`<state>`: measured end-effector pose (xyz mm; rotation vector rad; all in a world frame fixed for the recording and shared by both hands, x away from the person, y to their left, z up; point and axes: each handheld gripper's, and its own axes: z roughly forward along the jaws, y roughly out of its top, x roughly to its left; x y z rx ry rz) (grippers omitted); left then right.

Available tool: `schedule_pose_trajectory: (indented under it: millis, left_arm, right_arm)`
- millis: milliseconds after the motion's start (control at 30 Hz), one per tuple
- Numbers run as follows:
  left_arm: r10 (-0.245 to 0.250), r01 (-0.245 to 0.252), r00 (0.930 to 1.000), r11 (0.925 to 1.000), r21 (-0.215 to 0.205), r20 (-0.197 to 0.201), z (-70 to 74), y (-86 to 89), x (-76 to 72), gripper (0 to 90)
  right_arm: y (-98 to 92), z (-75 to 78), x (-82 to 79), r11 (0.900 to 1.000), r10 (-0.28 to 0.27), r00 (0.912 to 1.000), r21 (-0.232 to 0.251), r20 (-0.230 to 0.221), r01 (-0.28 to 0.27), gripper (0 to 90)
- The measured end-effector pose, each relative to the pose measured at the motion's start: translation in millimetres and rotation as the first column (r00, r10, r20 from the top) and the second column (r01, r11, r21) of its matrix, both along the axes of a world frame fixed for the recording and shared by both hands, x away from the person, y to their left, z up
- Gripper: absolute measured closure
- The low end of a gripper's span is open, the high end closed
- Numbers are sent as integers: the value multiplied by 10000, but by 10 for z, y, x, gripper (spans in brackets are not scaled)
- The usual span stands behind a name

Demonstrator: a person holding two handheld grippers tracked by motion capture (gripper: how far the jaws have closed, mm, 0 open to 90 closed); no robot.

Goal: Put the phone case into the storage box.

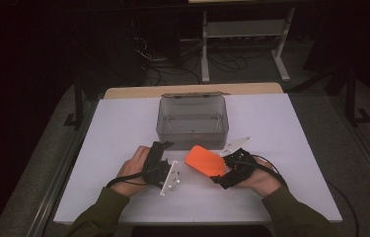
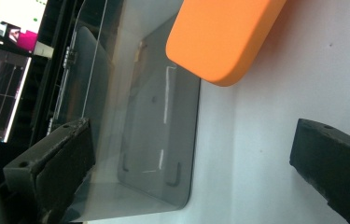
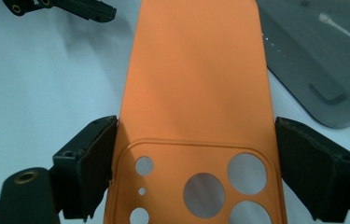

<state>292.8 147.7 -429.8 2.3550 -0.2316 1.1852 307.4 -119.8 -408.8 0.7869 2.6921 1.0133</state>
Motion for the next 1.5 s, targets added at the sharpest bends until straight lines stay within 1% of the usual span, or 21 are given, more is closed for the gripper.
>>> schedule_pose_trajectory:
  millis: [400, 467, 600, 633, 867, 967, 1167, 1433, 1500]
  left_arm:
    - [-104, 81, 9983, 9992, 398, 572, -15, -14, -20, 0]
    - [-148, 106, 9971, 9983, 565, 752, -15, -19, -27, 0]
    - [-197, 135, 9955, 9976, 676, 931, -16, -27, -36, 0]
    - [-235, 173, 9949, 9978, 635, 978, -24, -29, -36, 0]
    - [-263, 190, 9941, 9974, 697, 1050, -29, -34, -43, 0]
    - [-286, 199, 9930, 9969, 760, 1146, -30, -36, -45, 0]
    - [-326, 239, 9919, 9972, 713, 1231, -29, -42, -57, 0]
    - [-464, 356, 9903, 9959, 834, 1310, -39, -79, -91, 0]
    - [-511, 404, 9895, 9959, 808, 1352, -42, -92, -100, 0]
  right_arm:
    - [-4, 2, 2, 10000, -37, 10000, 20, -12, 37, 152]
    - [-5, 2, 2, 10000, -35, 10000, 22, -7, 35, 152]
    - [-7, 2, 3, 10000, -49, 10000, 22, -13, 50, 152]
    - [-8, 3, 4, 10000, -49, 10000, 23, -10, 49, 152]
    - [-8, 2, 4, 10000, -49, 10000, 13, -3, 49, 152]
    - [-11, 3, 7, 10000, -39, 10000, 12, 8, 39, 152]
    - [-12, 5, 8, 10000, -37, 10000, 12, -7, 37, 152]
    - [-4, 25, 19, 10000, -35, 10000, 5, -37, 35, 152]
    - [0, 32, 23, 10000, 5, 10000, 11, -20, -5, 152]
